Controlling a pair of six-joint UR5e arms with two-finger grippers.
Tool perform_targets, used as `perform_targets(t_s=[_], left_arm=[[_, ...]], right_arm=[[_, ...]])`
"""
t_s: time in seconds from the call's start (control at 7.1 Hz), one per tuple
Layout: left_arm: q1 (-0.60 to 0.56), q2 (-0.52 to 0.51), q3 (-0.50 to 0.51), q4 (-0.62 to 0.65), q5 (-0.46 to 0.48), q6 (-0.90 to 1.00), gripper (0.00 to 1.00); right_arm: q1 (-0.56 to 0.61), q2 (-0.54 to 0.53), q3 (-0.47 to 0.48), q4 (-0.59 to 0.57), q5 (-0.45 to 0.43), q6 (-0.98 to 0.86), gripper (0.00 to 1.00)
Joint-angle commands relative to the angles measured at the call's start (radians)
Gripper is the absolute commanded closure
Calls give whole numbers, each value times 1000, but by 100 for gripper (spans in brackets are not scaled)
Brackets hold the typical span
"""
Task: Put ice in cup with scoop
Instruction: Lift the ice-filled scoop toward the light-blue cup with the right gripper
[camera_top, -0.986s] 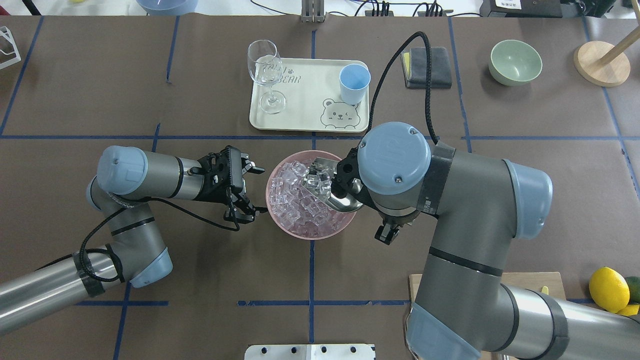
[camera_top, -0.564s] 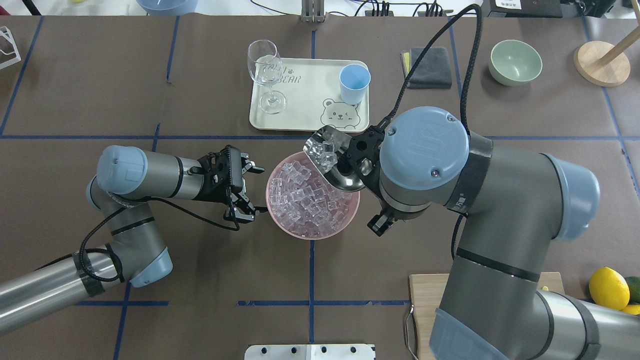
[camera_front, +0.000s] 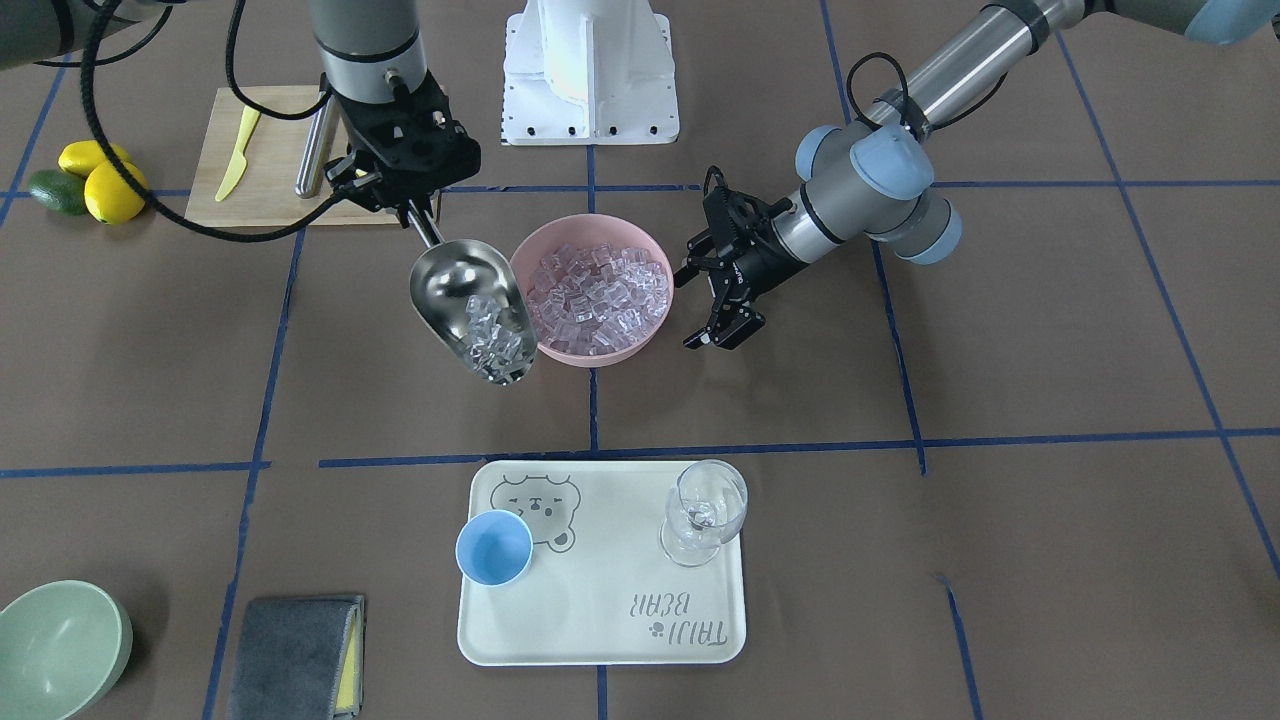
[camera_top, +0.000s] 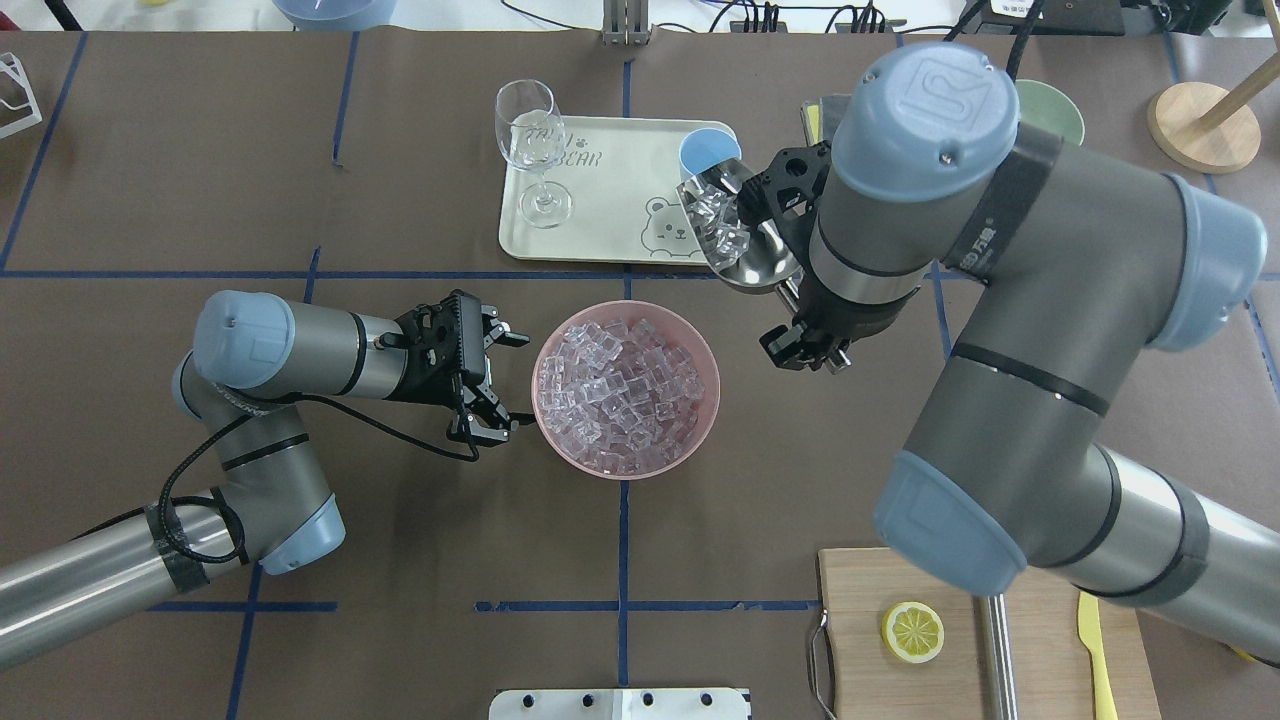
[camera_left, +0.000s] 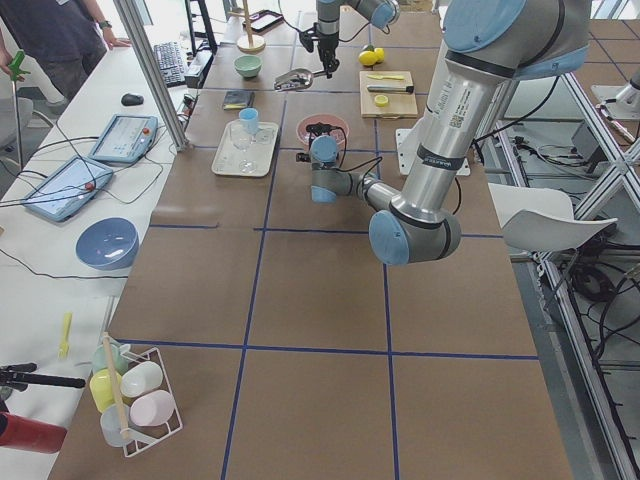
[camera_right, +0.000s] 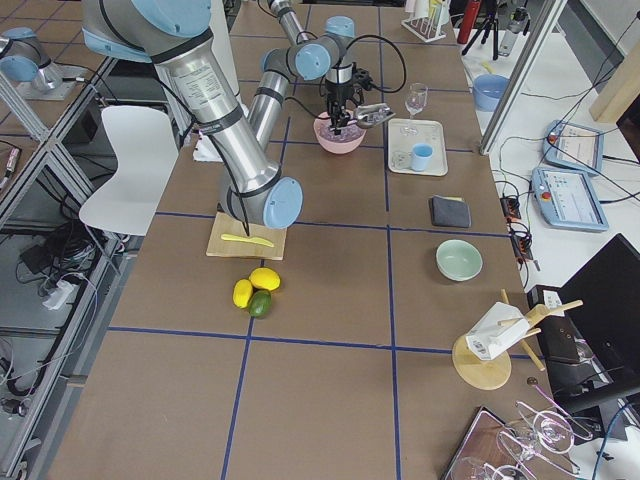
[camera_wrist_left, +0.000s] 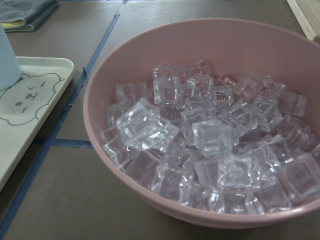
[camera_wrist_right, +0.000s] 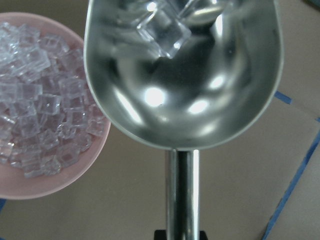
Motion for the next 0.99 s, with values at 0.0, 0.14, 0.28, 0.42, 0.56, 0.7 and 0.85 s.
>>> perform_targets(t_s=[0.0, 0.14, 0.28, 0.42, 0.56, 0.7, 0.85], left_arm=[[0, 0, 0, 0, 0, 1, 0], [2, 0, 0, 0, 0, 1, 0], [2, -2, 0, 0, 0, 1, 0], [2, -2, 0, 0, 2, 1, 0], [2, -2, 0, 0, 0, 1, 0], [2, -2, 0, 0, 0, 1, 0], [2, -2, 0, 0, 2, 1, 0]], right_arm=[[85, 58, -125, -3, 54, -36, 100], [119, 101, -206, -3, 76, -81, 100], [142, 128, -275, -3, 75, -131, 100], [162, 151, -336, -5, 75, -188, 100], [172, 198, -422, -10, 67, -219, 100], [174, 242, -505, -13, 61, -251, 100], [174, 257, -518, -58, 41, -303, 100]])
